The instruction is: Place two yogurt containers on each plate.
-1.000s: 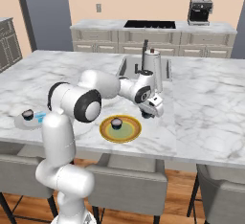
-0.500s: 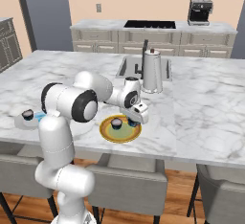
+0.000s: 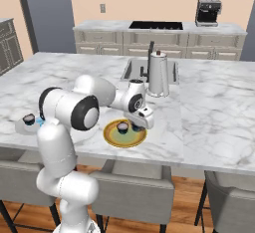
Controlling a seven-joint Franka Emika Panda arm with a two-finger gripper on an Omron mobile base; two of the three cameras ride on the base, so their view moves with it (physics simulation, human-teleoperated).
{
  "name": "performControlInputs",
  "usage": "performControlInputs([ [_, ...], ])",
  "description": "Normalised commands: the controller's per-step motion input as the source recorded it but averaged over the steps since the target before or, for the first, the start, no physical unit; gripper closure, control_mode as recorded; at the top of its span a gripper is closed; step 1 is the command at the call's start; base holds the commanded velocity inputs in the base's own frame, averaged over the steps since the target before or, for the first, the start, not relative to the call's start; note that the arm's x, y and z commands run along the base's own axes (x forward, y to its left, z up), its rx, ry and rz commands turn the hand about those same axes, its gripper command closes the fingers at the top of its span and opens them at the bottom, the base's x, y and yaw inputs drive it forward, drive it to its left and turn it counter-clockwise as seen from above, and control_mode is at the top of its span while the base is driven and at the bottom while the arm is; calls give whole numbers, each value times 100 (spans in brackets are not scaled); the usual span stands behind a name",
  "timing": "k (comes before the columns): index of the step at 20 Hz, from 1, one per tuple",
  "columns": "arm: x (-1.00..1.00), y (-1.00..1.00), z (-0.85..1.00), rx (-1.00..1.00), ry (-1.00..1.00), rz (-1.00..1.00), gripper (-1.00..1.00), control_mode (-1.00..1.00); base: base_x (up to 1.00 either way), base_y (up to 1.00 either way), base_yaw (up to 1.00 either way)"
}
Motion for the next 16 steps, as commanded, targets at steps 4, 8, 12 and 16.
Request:
performControlInputs([
  [4, -46, 45, 80, 0, 0, 0, -100, -100, 0, 0, 0],
  [8, -53, 37, 39, -2, 0, 0, -100, -100, 0, 0, 0],
  [12, -90, 59, 62, -4, -3, 3, -100, -100, 0, 0, 0],
  [16, -100, 99, -54, -26, -12, 12, -100, -100, 0, 0, 0],
])
